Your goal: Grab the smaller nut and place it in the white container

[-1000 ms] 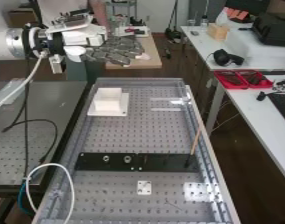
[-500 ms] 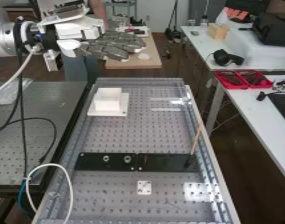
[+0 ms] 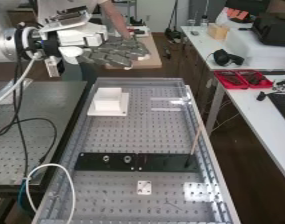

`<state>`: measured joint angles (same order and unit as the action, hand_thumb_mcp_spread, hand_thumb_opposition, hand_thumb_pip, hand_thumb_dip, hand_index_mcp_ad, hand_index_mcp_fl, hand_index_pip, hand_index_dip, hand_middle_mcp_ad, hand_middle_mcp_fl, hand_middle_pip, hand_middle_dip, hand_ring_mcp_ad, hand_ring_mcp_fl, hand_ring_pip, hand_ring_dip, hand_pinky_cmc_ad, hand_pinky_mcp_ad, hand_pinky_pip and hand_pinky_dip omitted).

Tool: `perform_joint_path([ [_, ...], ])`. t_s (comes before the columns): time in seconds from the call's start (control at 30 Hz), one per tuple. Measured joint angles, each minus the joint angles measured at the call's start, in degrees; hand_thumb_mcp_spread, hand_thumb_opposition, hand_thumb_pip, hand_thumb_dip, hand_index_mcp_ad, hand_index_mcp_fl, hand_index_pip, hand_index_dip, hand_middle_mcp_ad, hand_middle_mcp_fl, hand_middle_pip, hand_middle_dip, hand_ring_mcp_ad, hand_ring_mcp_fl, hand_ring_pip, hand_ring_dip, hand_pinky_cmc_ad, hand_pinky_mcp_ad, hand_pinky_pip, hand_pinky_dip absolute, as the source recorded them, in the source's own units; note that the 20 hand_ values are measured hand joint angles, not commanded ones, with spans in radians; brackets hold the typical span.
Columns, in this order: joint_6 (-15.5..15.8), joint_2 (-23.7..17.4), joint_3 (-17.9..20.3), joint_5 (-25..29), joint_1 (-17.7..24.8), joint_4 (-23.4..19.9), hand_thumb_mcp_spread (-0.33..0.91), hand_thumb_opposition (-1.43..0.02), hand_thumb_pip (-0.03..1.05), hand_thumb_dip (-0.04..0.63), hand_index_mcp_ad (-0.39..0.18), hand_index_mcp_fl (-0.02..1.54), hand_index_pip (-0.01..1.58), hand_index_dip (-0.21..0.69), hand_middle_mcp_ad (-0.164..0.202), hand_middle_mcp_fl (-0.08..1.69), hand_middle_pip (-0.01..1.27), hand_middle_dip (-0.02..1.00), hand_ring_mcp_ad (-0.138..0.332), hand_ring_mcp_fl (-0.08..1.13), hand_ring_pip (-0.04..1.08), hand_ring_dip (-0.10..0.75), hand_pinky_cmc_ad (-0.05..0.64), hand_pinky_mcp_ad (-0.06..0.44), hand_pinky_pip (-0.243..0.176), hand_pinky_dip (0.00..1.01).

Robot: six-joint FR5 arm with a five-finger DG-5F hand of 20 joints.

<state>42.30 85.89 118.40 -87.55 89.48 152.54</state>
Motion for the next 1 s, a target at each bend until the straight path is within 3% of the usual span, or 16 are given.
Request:
perform_joint_path([
  [0.37, -2.7, 4.8, -2.5, -3.9, -3.7, -0.6, 0.26, -0.76, 0.59, 0.173, -0.171, 0.27, 0.12, 0.136, 0.068, 0.09, 0.14, 0.19, 0.211, 0.01, 0.10, -0.031, 0.309, 0.176, -0.093, 0.34],
  [1.0, -5.1, 6.6, -3.3, -4.6, -4.5, -1.4, 0.27, -0.76, 0.58, 0.173, -0.168, 0.27, 0.12, 0.136, 0.068, 0.09, 0.14, 0.19, 0.211, 0.01, 0.10, -0.031, 0.309, 0.176, -0.093, 0.34],
])
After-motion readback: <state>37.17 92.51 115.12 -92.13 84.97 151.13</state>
